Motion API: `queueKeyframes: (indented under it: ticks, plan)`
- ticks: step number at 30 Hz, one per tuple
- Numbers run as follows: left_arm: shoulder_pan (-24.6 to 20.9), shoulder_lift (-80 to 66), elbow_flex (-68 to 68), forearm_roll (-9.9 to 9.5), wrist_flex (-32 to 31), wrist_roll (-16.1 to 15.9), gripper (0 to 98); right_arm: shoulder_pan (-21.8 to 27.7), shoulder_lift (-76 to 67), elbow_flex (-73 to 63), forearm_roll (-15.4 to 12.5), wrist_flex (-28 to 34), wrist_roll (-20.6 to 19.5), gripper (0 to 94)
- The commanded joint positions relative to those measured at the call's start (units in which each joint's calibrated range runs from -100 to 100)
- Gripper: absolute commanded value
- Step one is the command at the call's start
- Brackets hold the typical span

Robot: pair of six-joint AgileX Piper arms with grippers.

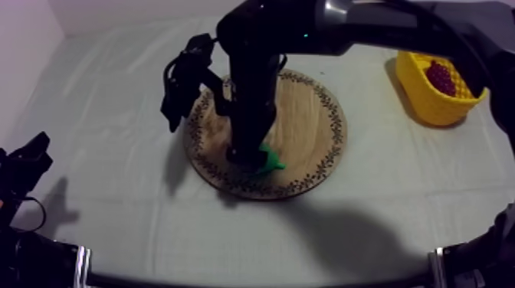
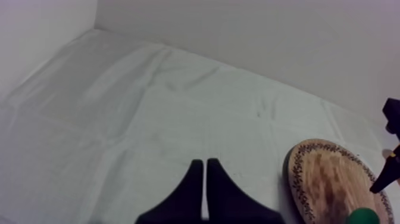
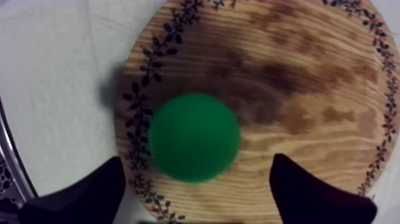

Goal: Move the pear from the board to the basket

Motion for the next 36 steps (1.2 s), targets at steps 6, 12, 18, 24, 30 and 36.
queueKeyframes:
  ticks: [6,12,18,24,30,36]
  plan:
    - [0.01,0.00,0.00,-0.02,-0.01,-0.01,0.1,-0.05,3.15,1.04,0.91,-2.26,0.16,70.0]
    - [0.01,0.00,0.00,-0.02,-0.01,-0.01,0.1,0.29,5.63,0.47,1.27,-4.13,0.02,62.3]
    - [0.01,0.00,0.00,-0.02,-0.01,-0.01,0.1,0.32,6.61,0.31,1.38,-6.19,-0.53,40.3]
    - [0.01,0.00,0.00,-0.02,-0.01,-0.01,0.1,0.30,5.22,1.78,1.61,-7.27,-0.90,28.1]
    - [0.01,0.00,0.00,-0.02,-0.01,-0.01,0.1,1.96,-0.68,2.44,3.00,-7.20,-1.50,29.0]
    - [0.01,0.00,0.00,-0.02,-0.01,-0.01,0.1,6.23,-8.73,-1.12,4.95,-5.92,-1.81,32.0]
